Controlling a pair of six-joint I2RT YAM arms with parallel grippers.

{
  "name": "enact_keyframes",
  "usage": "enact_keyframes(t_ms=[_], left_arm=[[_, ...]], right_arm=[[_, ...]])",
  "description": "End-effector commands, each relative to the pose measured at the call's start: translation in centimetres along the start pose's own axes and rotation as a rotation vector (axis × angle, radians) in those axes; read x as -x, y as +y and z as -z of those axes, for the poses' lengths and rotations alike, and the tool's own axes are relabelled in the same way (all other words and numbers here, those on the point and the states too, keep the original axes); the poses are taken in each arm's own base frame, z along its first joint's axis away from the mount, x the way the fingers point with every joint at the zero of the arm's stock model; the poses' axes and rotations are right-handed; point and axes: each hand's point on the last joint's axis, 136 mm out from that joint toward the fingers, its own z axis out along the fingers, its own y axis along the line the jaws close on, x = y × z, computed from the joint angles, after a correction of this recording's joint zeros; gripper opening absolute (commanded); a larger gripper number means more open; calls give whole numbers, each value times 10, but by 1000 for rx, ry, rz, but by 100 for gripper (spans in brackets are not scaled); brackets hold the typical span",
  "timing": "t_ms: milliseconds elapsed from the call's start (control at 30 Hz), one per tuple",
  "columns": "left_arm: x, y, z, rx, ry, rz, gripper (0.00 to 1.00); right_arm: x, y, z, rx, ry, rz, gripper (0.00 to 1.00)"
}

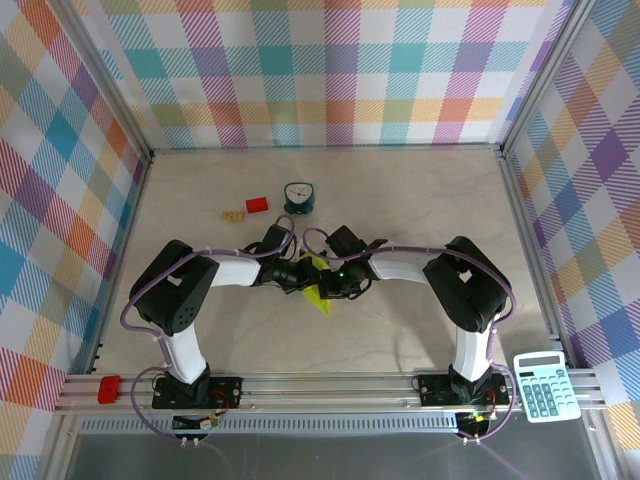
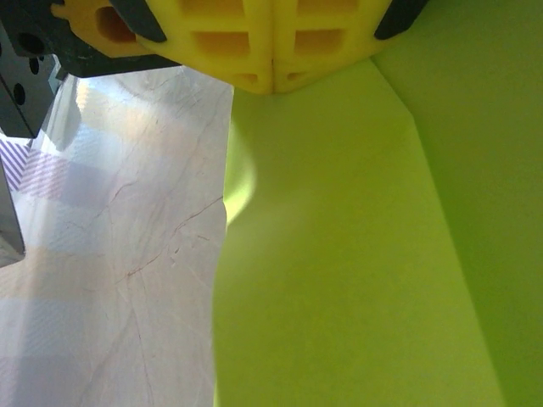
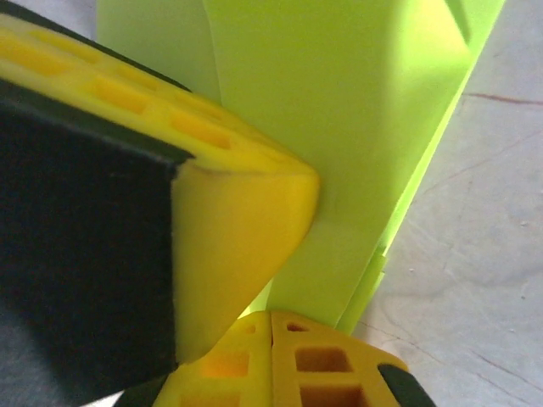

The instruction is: Fold a paper plane with a square sheet of paper (fold left side to right side)

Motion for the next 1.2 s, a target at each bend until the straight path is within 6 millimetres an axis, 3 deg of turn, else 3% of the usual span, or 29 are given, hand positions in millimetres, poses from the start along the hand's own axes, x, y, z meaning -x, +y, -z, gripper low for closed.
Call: enact_keyframes(t_ms=[0,500,900,1000,1167], left_arm=[[22,27,2,90,-51,5,0],[84,48,14,124,-97,2,0],[128,49,21,148,-112,-22,0],[134,42,25,134,-121,-30,0],[132,12,51,85,-169,-69,0]], right_arm=[[-86,-94,-23,-350,269,-92,0],[-88,-90,-27,-314,267,-97,0],[-87,-86,-29,-290,255,-109,0],[-84,-83,-29,-271,242,-118,0],[-71,-76,-23,-231,180,-116,0]])
